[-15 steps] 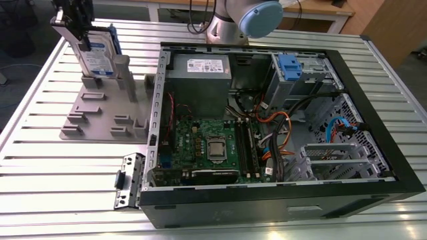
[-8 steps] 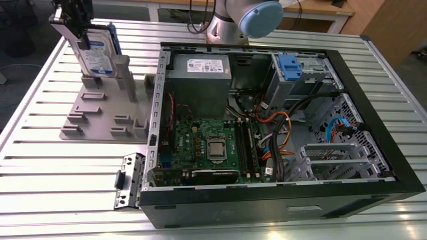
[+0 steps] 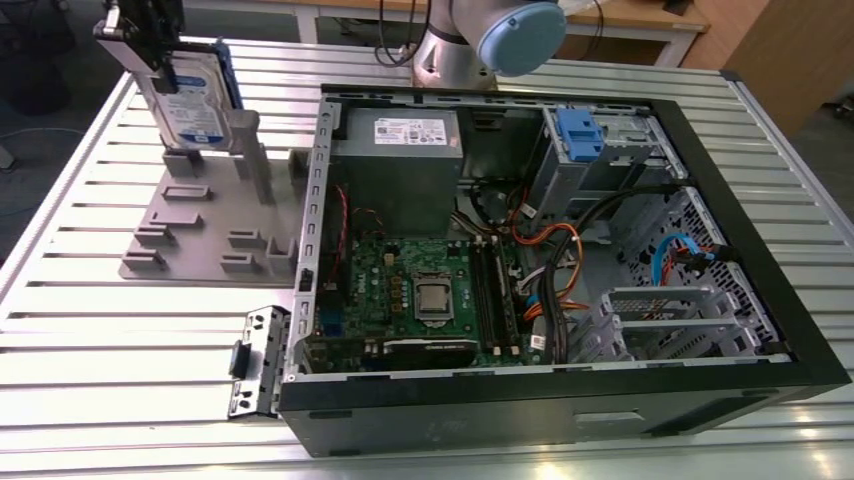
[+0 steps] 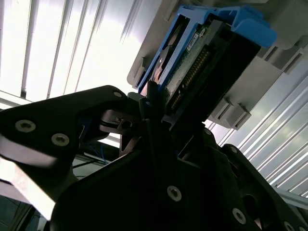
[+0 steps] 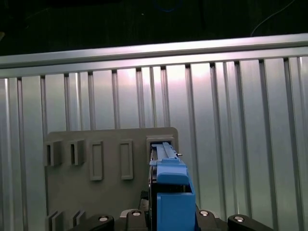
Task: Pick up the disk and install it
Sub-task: 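Pick up the disk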
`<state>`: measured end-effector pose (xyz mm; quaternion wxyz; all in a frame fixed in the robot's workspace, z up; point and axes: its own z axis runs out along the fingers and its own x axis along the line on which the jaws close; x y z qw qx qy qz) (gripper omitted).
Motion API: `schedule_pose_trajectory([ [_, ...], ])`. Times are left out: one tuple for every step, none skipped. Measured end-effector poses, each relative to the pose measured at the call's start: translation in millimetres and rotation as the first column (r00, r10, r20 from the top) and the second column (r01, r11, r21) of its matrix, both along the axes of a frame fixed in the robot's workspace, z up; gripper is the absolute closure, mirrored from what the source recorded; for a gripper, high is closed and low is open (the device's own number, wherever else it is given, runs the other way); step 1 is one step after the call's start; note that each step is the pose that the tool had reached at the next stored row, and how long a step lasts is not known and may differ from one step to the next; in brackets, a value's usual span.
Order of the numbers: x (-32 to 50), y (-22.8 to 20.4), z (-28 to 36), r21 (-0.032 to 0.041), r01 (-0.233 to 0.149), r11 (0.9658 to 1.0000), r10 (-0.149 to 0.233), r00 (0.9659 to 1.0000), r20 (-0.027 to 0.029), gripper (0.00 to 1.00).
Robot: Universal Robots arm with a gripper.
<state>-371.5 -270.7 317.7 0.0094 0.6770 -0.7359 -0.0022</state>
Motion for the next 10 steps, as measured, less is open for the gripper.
schedule_pose_trajectory([
  [0.0,0.0,0.6,0.0000,0.000,1.0000,0.000,1.0000,0.0000,0.64],
  [0.0,0.0,1.3,0.0000,0.000,1.0000,0.000,1.0000,0.0001,0.64],
  [0.0,0.0,2.0,0.0000,0.000,1.0000,0.000,1.0000,0.0000,0.64],
  [0.0,0.0,3.0,0.0000,0.000,1.0000,0.000,1.0000,0.0001,0.64],
  [0.0,0.0,3.9,0.0000,0.000,1.0000,0.000,1.0000,0.0001,0.64],
  [0.0,0.0,4.8,0.0001,0.000,1.0000,0.000,1.0000,0.0001,0.64],
  [0.0,0.0,5.8,0.0000,0.000,1.0000,0.000,1.0000,0.0001,0.64],
  [0.0,0.0,6.7,0.0000,0.000,1.0000,0.000,1.0000,0.0001,0.64],
  [0.0,0.0,7.6,0.0000,0.000,1.0000,0.000,1.0000,0.0001,0.64],
  [0.0,0.0,8.4,0.0000,0.000,1.0000,0.000,1.0000,0.0001,0.64],
])
